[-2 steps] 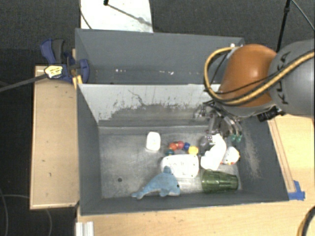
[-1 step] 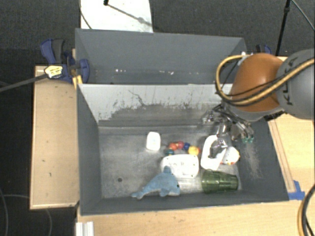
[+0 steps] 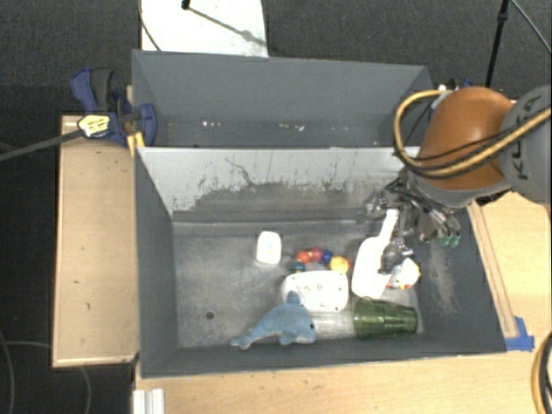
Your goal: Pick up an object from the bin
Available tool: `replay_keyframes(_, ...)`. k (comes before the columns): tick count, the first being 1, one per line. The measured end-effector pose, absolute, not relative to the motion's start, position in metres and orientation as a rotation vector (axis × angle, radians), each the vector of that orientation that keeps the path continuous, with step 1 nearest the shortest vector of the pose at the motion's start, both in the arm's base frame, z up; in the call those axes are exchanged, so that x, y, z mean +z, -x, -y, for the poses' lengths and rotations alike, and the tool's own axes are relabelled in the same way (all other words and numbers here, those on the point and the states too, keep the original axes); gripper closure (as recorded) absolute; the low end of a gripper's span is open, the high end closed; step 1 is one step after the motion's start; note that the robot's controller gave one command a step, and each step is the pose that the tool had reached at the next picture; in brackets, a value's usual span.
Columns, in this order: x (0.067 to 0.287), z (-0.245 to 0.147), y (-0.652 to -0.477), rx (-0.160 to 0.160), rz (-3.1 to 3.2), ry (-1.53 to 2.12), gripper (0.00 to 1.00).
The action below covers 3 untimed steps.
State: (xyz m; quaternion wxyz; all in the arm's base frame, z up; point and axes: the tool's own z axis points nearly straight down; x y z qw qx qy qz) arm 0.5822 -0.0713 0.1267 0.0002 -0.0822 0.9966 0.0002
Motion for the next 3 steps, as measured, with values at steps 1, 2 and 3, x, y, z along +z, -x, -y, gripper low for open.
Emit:
replay_keyframes(1,0.117,0.113,-0.589,-0.002,-3.084,0.558,0.0)
replay_keyframes(2,0.087,0.121,-0.596,0.013,-3.092,0.531,0.0)
replay_keyframes(3,0.088,0.124,-0.594,0.005,-3.098,0.529,1.0)
